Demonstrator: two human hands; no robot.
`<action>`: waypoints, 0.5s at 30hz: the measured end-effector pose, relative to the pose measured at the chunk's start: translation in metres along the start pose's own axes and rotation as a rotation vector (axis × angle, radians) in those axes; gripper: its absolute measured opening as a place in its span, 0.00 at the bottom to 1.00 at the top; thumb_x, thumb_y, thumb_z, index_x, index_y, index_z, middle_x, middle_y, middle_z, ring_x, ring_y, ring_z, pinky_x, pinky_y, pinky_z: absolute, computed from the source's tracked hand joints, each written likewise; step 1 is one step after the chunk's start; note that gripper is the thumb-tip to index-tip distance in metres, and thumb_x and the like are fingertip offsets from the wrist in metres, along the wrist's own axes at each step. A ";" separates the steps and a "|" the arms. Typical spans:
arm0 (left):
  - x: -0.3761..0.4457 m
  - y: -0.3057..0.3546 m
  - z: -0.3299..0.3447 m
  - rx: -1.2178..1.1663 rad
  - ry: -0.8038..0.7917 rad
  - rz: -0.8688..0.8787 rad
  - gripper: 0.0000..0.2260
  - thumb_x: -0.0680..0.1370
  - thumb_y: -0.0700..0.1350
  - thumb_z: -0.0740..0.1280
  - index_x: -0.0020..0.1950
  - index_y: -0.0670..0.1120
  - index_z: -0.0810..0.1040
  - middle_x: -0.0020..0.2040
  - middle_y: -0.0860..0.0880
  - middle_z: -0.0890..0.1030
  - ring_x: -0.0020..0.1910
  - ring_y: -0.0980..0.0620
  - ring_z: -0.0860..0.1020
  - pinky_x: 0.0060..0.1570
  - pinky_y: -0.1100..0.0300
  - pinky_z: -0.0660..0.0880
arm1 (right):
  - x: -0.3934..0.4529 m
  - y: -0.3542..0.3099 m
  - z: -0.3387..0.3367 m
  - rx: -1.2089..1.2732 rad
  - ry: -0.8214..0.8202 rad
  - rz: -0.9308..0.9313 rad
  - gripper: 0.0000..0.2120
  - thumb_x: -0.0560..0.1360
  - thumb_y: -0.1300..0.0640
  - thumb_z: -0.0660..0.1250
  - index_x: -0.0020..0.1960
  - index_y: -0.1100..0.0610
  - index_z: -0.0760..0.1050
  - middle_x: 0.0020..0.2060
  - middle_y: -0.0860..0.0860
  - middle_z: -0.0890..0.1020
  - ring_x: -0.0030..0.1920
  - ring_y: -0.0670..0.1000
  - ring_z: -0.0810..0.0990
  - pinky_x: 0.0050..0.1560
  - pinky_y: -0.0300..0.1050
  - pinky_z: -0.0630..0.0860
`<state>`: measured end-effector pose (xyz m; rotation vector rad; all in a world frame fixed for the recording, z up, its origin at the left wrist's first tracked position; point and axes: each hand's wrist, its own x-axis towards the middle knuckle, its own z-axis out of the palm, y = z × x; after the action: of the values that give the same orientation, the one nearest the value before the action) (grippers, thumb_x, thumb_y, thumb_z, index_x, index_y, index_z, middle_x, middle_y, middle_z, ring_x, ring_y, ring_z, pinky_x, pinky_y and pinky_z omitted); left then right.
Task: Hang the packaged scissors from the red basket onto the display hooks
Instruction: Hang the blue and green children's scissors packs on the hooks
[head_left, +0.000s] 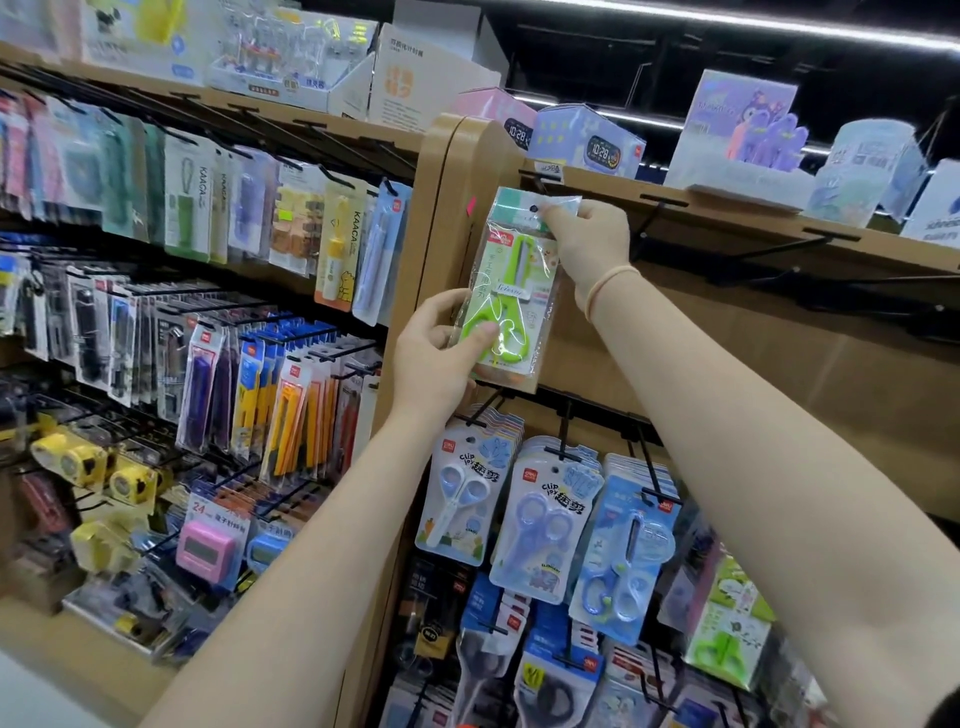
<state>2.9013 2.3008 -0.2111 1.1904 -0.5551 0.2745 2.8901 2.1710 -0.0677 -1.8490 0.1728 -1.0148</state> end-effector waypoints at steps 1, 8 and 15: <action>0.001 0.000 0.000 0.003 0.000 0.005 0.17 0.78 0.47 0.75 0.64 0.57 0.75 0.45 0.39 0.86 0.35 0.45 0.81 0.32 0.59 0.77 | 0.001 0.000 0.000 -0.005 0.003 -0.003 0.10 0.77 0.57 0.71 0.38 0.59 0.78 0.43 0.61 0.86 0.45 0.61 0.86 0.48 0.61 0.83; 0.000 -0.009 0.004 0.106 0.053 0.036 0.20 0.77 0.51 0.75 0.65 0.61 0.73 0.47 0.47 0.85 0.47 0.46 0.84 0.49 0.42 0.82 | 0.006 0.009 -0.001 -0.150 0.037 -0.054 0.14 0.78 0.56 0.71 0.49 0.68 0.79 0.45 0.61 0.85 0.43 0.59 0.85 0.41 0.48 0.83; -0.008 -0.023 0.014 0.392 -0.006 0.184 0.28 0.81 0.48 0.70 0.79 0.60 0.64 0.64 0.49 0.78 0.54 0.56 0.75 0.52 0.64 0.71 | -0.022 0.040 -0.010 -0.424 -0.007 -0.467 0.22 0.79 0.61 0.67 0.71 0.51 0.68 0.52 0.53 0.74 0.43 0.42 0.73 0.45 0.33 0.72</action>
<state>2.9025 2.2802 -0.2304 1.5196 -0.6355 0.5557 2.8808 2.1552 -0.1101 -2.3442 -0.0599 -1.3684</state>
